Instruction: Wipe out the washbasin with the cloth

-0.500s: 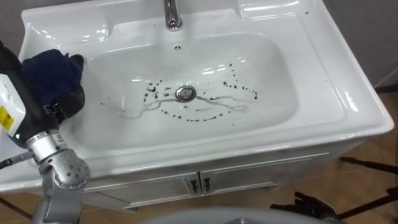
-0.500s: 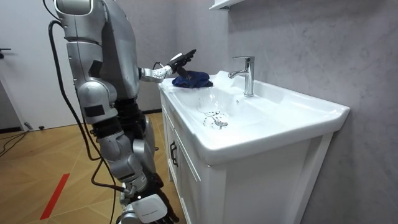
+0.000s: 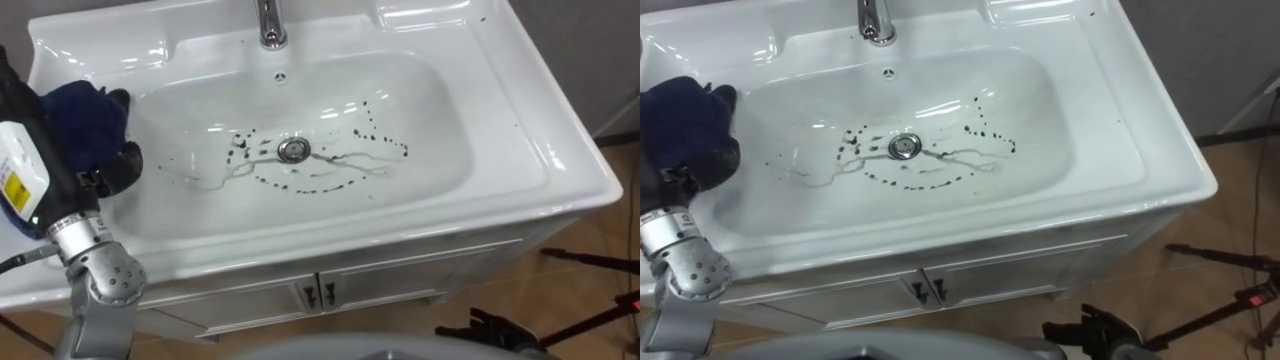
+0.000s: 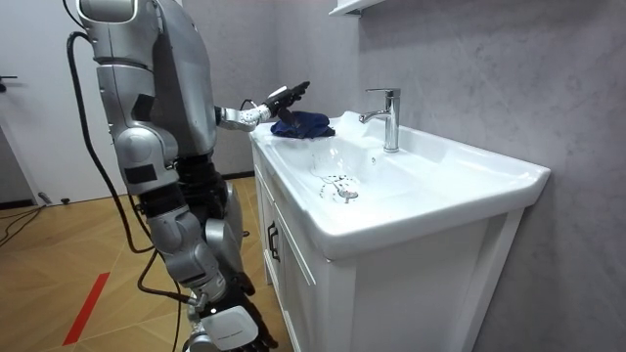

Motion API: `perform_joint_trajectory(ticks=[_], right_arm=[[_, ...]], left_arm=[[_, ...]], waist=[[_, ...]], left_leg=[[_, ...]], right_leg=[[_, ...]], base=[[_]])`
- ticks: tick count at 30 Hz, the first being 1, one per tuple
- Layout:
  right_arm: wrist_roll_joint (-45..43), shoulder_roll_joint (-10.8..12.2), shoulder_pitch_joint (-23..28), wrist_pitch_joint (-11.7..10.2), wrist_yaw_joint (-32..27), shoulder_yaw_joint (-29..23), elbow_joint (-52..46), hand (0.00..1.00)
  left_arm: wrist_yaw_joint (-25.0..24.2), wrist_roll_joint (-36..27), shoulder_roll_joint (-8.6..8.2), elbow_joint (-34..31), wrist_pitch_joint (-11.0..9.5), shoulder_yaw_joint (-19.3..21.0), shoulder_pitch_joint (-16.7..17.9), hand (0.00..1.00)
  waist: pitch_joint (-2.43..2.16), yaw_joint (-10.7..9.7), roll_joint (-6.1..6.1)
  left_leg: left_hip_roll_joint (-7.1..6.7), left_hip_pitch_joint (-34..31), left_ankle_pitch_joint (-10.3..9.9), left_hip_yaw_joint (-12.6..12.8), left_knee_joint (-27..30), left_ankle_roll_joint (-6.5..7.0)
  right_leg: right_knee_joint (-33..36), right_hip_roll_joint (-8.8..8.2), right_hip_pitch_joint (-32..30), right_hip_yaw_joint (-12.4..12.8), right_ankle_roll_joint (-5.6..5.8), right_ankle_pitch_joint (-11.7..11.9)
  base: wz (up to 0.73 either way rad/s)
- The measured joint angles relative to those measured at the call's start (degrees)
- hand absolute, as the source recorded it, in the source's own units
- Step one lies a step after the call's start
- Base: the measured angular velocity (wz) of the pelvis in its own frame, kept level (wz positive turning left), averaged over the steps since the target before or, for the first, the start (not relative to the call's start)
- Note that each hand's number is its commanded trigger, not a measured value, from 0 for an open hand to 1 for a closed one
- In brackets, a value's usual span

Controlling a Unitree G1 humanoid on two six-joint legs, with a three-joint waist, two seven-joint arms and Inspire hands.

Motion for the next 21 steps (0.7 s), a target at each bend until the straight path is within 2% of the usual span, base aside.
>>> perform_joint_trajectory(ticks=[9,13,19,21], right_arm=[[0.97,0.07,0.07,0.01,-0.02,0.12,0.08,0.00],[2.51,0.12,0.58,0.02,-0.01,0.16,0.05,0.00],[2.55,0.12,0.74,0.04,-0.02,0.19,0.06,0.00],[3.12,0.23,1.16,0.03,-0.08,0.22,0.01,0.00]], left_arm=[[-0.14,-0.22,0.00,5.08,0.01,-0.73,-0.01,0.00],[-1.22,-0.71,-0.16,9.66,0.03,-2.00,0.00,0.00],[-2.11,-0.79,-0.13,9.91,0.05,-2.33,-0.22,0.00],[-2.35,-0.78,-0.12,10.08,0.05,-2.33,-0.82,0.00]], waist=[[0.05,-0.04,-0.29],[0.05,0.04,-0.48],[-0.17,-0.15,-0.77],[-0.08,-0.33,-1.07]], left_leg=[[0.00,0.06,0.00,0.02,0.00,0.00],[0.01,0.26,0.00,0.03,0.00,0.00],[0.04,-0.26,0.00,0.04,0.00,0.01],[0.04,-0.59,0.00,0.08,0.00,0.01]], right_leg=[[0.01,0.02,0.04,0.03,0.00,0.12],[0.09,0.09,-0.23,0.08,-0.03,0.15],[0.11,0.12,-0.89,0.21,-0.04,0.63],[0.14,0.11,-0.91,0.17,-0.03,0.63]], base=[[0.00],[-0.02],[-0.04],[0.02]])
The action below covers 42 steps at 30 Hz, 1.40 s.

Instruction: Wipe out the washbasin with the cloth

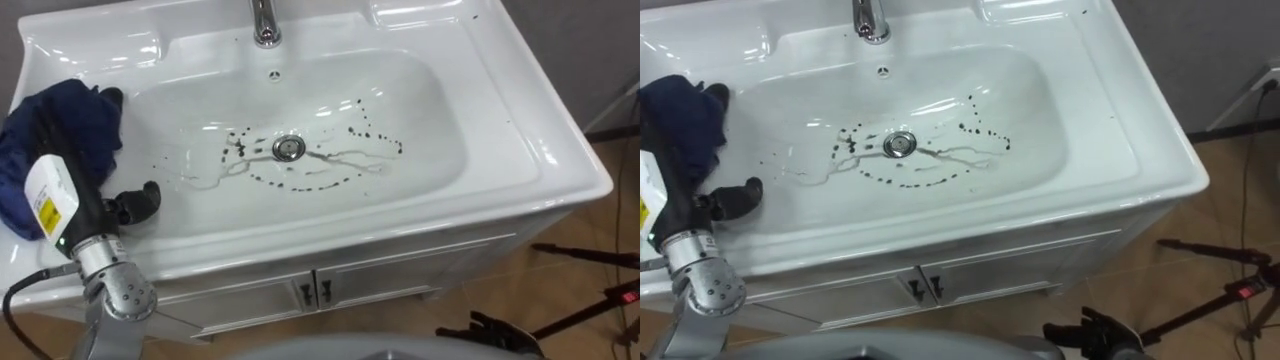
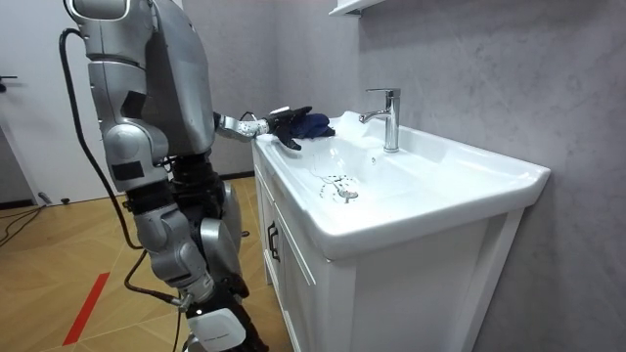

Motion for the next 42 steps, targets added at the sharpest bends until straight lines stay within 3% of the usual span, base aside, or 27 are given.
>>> perform_joint_trajectory(ticks=[5,12,15,23,34,42], right_arm=[[0.72,0.04,0.62,-0.04,-0.46,-0.09,-0.42,0.00],[0.56,0.05,1.06,-0.07,-2.10,-0.22,-0.86,0.00],[0.54,0.05,1.13,0.07,-3.06,-0.22,-0.34,0.00],[-6.43,0.02,2.12,2.80,-6.12,-0.23,0.05,0.00],[-13.60,0.18,3.79,6.73,-6.47,-0.04,-0.08,0.00],[-16.36,0.21,4.71,8.90,-5.73,1.00,-0.15,0.00]], left_arm=[[0.00,0.00,0.00,0.87,0.00,-0.02,-1.59,0.00],[0.53,0.20,0.01,0.66,0.03,0.76,-1.74,0.00],[1.78,0.21,0.04,0.50,0.04,0.80,-2.29,0.00],[3.04,0.25,0.10,0.63,0.95,0.81,-6.58,0.00],[5.04,0.72,1.15,4.14,2.77,1.26,-6.59,0.00],[6.46,0.69,1.17,4.59,4.35,1.30,-6.54,0.00]], waist=[[0.08,-0.25,-0.05],[-0.20,-0.93,0.53],[-0.03,-1.22,0.86],[0.12,-2.06,1.41],[0.40,-2.79,2.08],[0.19,-2.80,2.02]], left_leg=[[0.10,0.02,0.00,1.02,-0.19,0.01],[0.27,-0.50,0.17,1.33,-0.65,0.30],[0.30,-0.39,0.17,1.44,-0.57,0.30],[0.40,0.35,0.17,1.94,-0.69,0.30],[0.55,1.13,0.17,4.45,-1.26,0.29],[0.69,1.48,0.16,4.50,-1.65,0.29]], right_leg=[[-0.02,0.24,-0.44,1.27,0.02,0.22],[0.07,0.53,-1.16,1.46,-0.21,0.73],[0.07,0.66,-1.33,1.95,-0.27,0.78],[0.45,0.95,-1.21,3.27,-0.33,0.83],[1.97,1.38,-2.23,5.09,-0.43,0.75],[2.20,1.62,-2.26,5.27,-0.57,0.83]], base=[[-0.07],[-0.05],[-0.04],[-0.08],[-0.11],[0.00]])
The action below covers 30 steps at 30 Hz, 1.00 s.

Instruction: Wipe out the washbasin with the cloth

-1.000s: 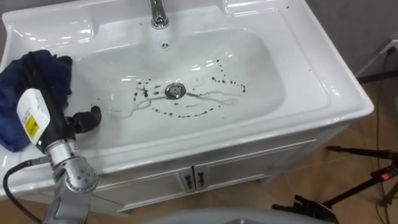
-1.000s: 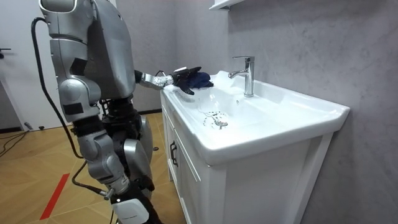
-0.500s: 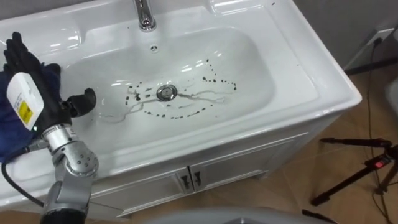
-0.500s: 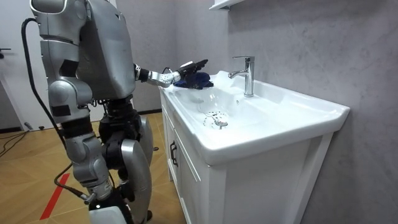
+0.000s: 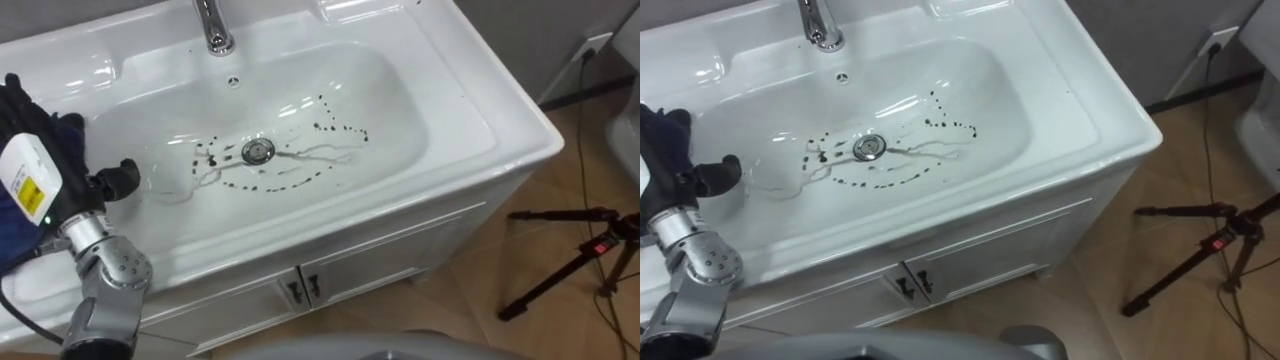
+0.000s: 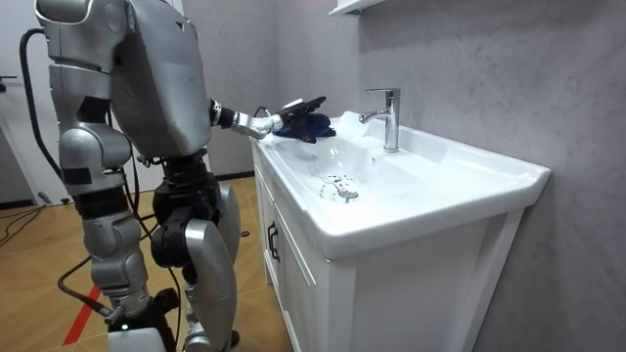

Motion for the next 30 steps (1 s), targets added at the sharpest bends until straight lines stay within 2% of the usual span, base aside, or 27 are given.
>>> perform_joint_trajectory(ticks=[4,18,25,30], right_arm=[[-0.42,0.01,-0.18,0.29,0.17,0.04,0.00,0.00],[-0.43,0.24,-0.39,2.50,0.03,-0.01,0.08,0.00],[-0.56,0.24,-0.36,4.02,0.00,0.01,0.03,0.00],[-0.69,0.27,-0.32,4.10,-0.09,0.02,-0.06,0.00]], left_arm=[[0.30,0.02,0.00,1.41,0.42,0.31,-0.01,0.00],[0.93,-0.52,0.11,4.02,3.17,5.09,-0.19,0.00],[0.82,-0.50,0.11,4.41,6.10,5.47,-0.19,0.00],[0.38,-0.51,0.10,4.42,7.45,5.62,-0.30,0.00]], waist=[[-0.33,0.03,0.13],[-0.43,-0.11,0.10],[-0.52,-0.10,0.52],[-0.54,-0.17,0.54]], left_leg=[[0.02,0.06,0.00,0.09,0.02,0.00],[-0.01,-0.06,0.00,0.30,-0.16,0.00],[0.00,-0.10,-0.01,0.26,-0.26,-0.01],[0.00,-0.10,-0.01,0.24,-0.27,-0.01]], right_leg=[[0.00,0.07,0.02,0.14,-0.01,0.01],[0.78,0.16,-0.89,0.82,-0.10,-0.11],[0.77,0.17,-0.93,0.78,-0.10,-0.11],[0.76,0.16,-0.93,0.77,-0.10,-0.11]], base=[[0.00],[-0.02],[0.00],[0.00]])
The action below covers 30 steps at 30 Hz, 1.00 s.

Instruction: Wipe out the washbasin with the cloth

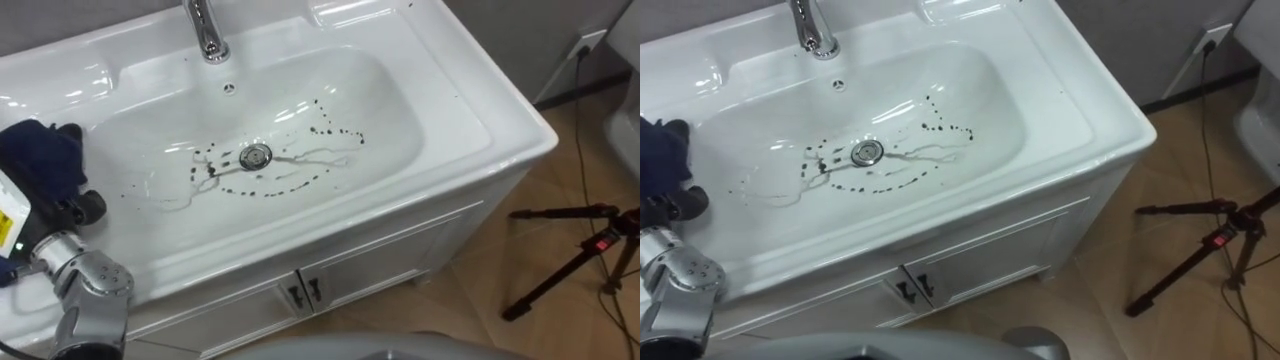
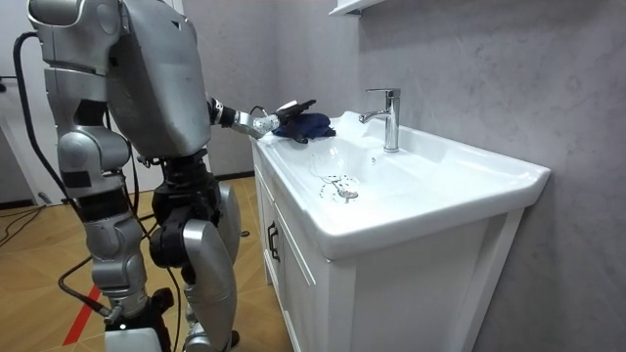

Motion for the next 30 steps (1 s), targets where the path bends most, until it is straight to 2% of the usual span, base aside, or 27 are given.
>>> perform_joint_trajectory(ticks=[9,11,18,26,27,28,29,30], right_arm=[[-0.09,0.03,0.26,1.29,-0.22,0.05,-0.19,0.00],[0.07,0.01,0.54,1.89,-0.37,0.05,-0.78,0.00],[0.15,0.01,0.47,4.27,-0.37,0.07,-1.55,0.00],[0.19,-0.08,-0.12,5.08,0.28,0.00,-2.33,0.00],[0.19,-0.09,-0.13,5.27,0.27,0.00,-2.35,0.00],[0.19,-0.10,-0.16,5.85,0.25,0.00,-2.37,0.00],[0.17,-0.11,-0.12,6.19,0.24,0.01,-2.37,0.00],[0.17,-0.13,-0.06,6.26,0.24,0.01,-2.37,0.00]], left_arm=[[-1.88,-0.19,-0.21,1.88,1.79,0.40,-1.35,0.00],[-2.63,-0.27,-0.25,2.44,2.73,0.41,-1.91,0.00],[-4.81,-4.60,-0.23,3.37,4.89,0.38,-2.36,0.00],[-8.35,-4.60,0.62,9.22,5.08,0.51,-5.20,0.00],[-8.54,-4.59,0.62,9.33,5.11,0.51,-5.25,0.06],[-8.94,-4.55,0.65,9.58,5.13,0.51,-5.38,0.33],[-9.19,-4.54,0.69,9.66,5.17,0.48,-5.38,0.44],[-9.29,-4.54,0.73,9.71,5.18,0.46,-5.38,0.83]], waist=[[-0.12,0.12,0.25],[-0.13,0.11,0.25],[-0.22,0.14,0.36],[-0.25,0.18,0.43],[-0.26,0.18,0.43],[-0.26,0.19,0.44],[-0.27,0.18,0.45],[-0.28,0.18,0.46]], left_leg=[[0.00,0.02,0.00,0.06,-0.01,0.00],[0.00,0.03,0.00,0.15,0.00,0.00],[-0.01,0.38,0.00,0.63,0.00,0.00],[0.11,0.96,0.02,0.97,-0.24,-0.08],[0.12,0.96,0.03,0.96,-0.23,-0.11],[0.13,0.96,0.06,0.96,-0.20,-0.14],[0.14,0.96,0.06,0.96,-0.16,-0.15],[0.14,0.95,0.06,0.96,-0.15,-0.15]], right_leg=[[0.00,0.00,-0.04,0.04,0.00,0.00],[0.00,-0.01,0.00,0.00,0.00,0.00],[0.08,-0.01,0.12,0.05,-0.01,0.01],[1.11,0.04,0.12,0.12,-0.34,-0.35],[1.11,0.04,0.12,0.11,-0.35,-0.35],[1.15,0.05,0.12,0.11,-0.38,-0.34],[1.23,0.06,0.12,0.11,-0.39,-0.33],[1.31,0.06,0.11,0.11,-0.39,-0.33]], base=[[0.00],[0.00],[-0.01],[-0.02],[0.00],[0.00],[0.00],[0.00]])
